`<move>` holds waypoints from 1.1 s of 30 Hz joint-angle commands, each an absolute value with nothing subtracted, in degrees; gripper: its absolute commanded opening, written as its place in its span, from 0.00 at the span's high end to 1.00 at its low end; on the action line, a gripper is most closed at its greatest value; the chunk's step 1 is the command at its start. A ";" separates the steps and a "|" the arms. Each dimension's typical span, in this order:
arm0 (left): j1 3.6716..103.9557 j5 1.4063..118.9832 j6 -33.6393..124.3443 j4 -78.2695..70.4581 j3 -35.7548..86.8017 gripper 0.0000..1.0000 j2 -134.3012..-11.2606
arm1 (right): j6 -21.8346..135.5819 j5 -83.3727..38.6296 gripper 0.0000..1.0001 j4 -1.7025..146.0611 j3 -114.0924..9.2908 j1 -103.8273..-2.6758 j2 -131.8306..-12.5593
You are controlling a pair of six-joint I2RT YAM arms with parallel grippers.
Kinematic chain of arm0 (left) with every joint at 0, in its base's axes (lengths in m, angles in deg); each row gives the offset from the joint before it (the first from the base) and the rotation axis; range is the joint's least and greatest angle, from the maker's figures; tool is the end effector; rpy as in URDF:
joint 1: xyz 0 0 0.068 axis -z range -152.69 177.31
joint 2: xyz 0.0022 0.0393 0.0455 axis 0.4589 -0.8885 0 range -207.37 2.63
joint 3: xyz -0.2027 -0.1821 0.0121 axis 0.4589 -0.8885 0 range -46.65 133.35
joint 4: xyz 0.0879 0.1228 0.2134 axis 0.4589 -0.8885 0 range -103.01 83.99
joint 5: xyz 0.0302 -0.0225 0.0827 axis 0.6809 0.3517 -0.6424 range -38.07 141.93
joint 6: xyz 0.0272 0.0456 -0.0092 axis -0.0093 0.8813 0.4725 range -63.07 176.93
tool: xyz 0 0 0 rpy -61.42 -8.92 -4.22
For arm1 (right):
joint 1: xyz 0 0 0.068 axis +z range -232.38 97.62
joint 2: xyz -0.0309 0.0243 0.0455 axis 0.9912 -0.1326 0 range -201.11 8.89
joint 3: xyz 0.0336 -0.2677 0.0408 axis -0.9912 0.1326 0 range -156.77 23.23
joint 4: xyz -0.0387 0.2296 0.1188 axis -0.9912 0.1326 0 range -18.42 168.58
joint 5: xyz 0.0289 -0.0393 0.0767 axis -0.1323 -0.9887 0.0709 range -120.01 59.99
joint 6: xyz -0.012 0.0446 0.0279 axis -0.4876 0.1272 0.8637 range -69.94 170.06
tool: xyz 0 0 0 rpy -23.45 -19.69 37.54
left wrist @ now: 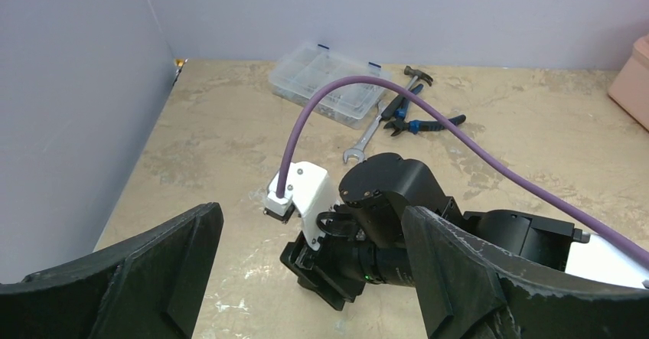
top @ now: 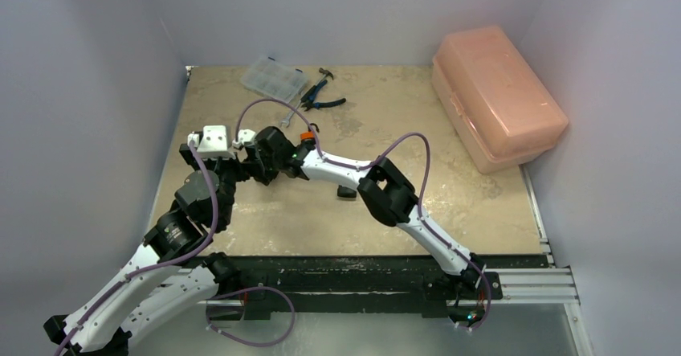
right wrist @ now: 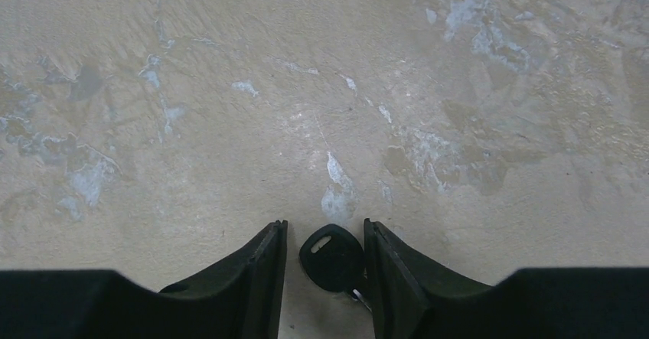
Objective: Unlock with the key
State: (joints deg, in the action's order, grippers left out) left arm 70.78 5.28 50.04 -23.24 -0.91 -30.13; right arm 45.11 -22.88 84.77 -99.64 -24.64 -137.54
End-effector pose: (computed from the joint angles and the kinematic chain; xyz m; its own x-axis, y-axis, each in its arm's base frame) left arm 0.1059 -0.0647 0.3625 -0.0470 -0.0690 -0.9965 -0.0601 0.9960 -0.0661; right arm 0.3038 0.4895 0.1512 -0.2412 -0.5424 -0.8048 -0.9164 0.4002 0.0049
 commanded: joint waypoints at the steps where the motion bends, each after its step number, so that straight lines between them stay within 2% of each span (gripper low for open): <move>1: 70.15 5.92 49.71 -20.92 -0.79 0.05 -30.42 | 43.42 -23.49 0.54 85.58 -96.01 -24.37 -136.23; 13: 69.96 6.14 49.59 -20.95 -0.79 0.05 -30.55 | 54.70 -30.69 0.53 83.81 -83.05 -24.37 -128.06; 18: 69.95 6.33 49.59 -20.95 -0.79 0.05 -30.60 | 61.57 -30.89 0.60 83.78 -79.24 -24.37 -125.35; 24: 69.95 6.23 49.64 -20.96 -0.80 0.05 -30.64 | 71.56 -21.96 0.62 87.37 -79.44 -24.37 -123.78; 29: 69.99 6.23 49.63 -20.99 -0.79 0.05 -30.61 | 72.73 -21.49 0.55 86.95 -78.77 -24.37 -120.91; 33: 69.95 6.23 49.57 -21.05 -0.70 0.05 -30.66 | 71.78 -27.04 0.38 89.10 -82.44 -24.37 -121.93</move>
